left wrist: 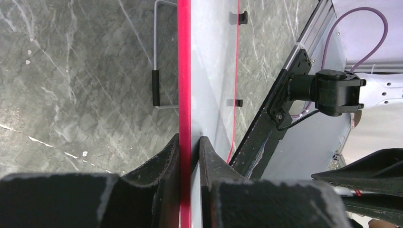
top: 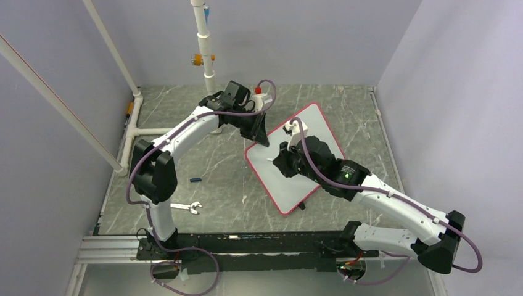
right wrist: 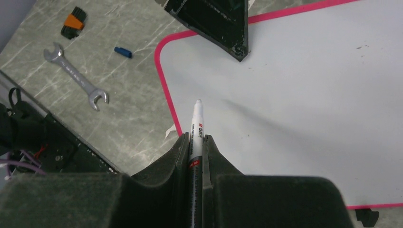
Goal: Write a sentence on the whiteboard
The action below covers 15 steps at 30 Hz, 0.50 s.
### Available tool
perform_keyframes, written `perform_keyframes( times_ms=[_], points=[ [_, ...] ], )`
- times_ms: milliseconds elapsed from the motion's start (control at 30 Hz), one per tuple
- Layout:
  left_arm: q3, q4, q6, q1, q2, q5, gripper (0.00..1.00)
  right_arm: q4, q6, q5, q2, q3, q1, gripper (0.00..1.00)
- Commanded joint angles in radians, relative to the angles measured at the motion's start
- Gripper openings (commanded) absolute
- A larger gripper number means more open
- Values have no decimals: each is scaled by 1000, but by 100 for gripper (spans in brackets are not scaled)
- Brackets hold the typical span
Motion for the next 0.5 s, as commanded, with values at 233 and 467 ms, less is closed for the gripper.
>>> perform_keyframes(
  times_ms=[233,467],
  points=[
    [55,-1,-15,-37,-42,-102,0,111,-34,113,41,45,46,0],
    [14,30,-3,-37,-51,-124,0,130,-33,106,54,31,52,0]
  ],
)
